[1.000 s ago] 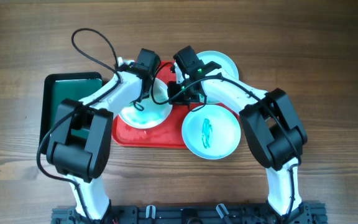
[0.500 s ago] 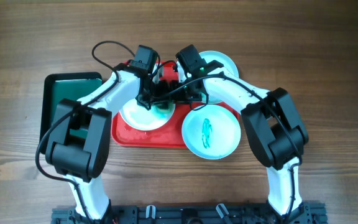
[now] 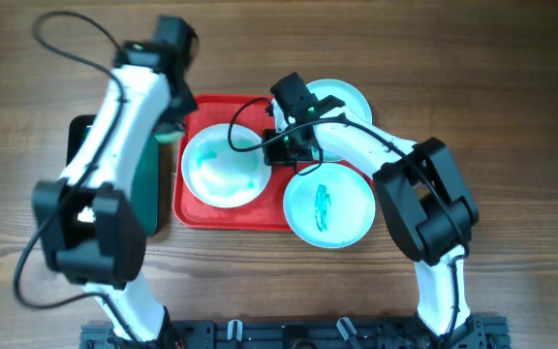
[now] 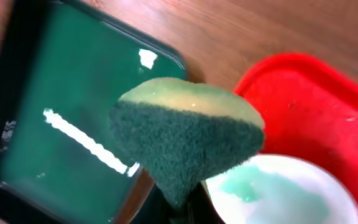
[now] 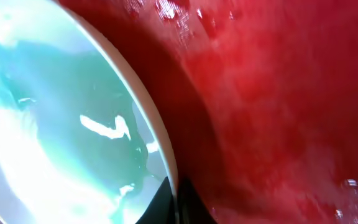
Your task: Clean dirty plates on tray and stack at the side
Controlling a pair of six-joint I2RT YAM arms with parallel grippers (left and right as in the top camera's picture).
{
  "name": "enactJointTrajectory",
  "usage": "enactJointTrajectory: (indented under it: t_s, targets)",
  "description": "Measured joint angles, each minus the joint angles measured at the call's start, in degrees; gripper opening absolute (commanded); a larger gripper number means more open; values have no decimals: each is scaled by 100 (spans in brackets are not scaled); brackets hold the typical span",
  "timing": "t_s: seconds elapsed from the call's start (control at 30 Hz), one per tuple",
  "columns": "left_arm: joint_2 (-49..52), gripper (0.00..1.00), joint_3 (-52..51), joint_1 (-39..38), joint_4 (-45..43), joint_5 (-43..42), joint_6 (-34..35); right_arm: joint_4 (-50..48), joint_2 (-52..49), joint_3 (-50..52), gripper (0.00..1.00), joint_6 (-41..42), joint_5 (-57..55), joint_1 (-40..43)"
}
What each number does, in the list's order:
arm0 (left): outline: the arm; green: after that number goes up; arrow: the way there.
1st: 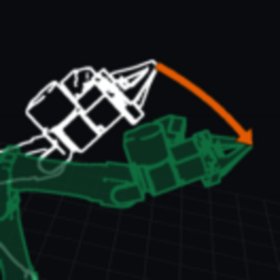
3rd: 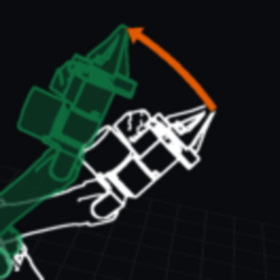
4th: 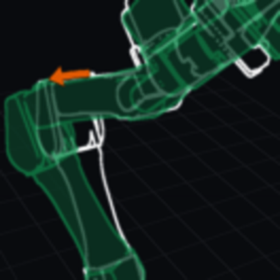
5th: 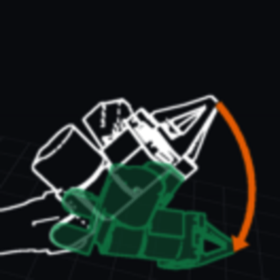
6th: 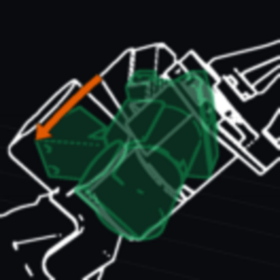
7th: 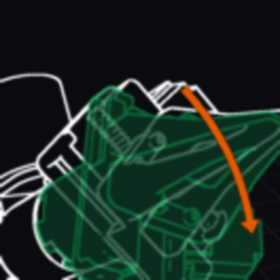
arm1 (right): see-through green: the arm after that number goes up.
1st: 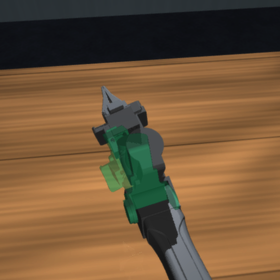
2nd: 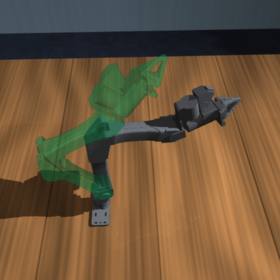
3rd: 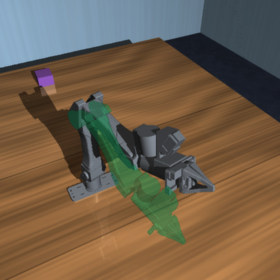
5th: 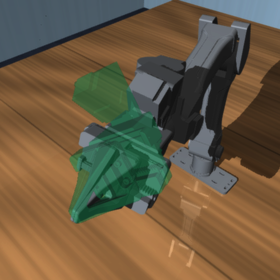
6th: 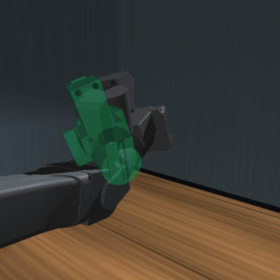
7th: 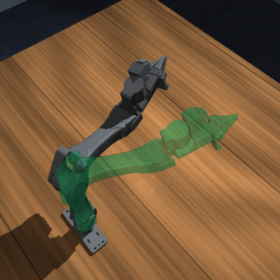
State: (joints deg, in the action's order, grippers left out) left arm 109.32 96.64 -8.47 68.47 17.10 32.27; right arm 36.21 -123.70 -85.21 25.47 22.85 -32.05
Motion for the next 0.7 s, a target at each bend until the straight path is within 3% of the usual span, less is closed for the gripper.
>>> enactJointTrajectory:
  t_s: [0.2,0.37,0.53,0.7]
  targets:
    - [-463,4,269,879,785,-636,-415,820,474,-131,4,-199,-1161,0]
    - [-463,4,262,1493,763,-1394,-610,1047,1650,-173,4,-374,-3209,-232]
    - [-463,4,262,1532,761,-1661,-673,1084,1934,-195,4,-761,-5718,-1261]
    - [-463,4,262,1532,761,-1703,-673,769,1934,-195,4,-1128,-7193,-2000]
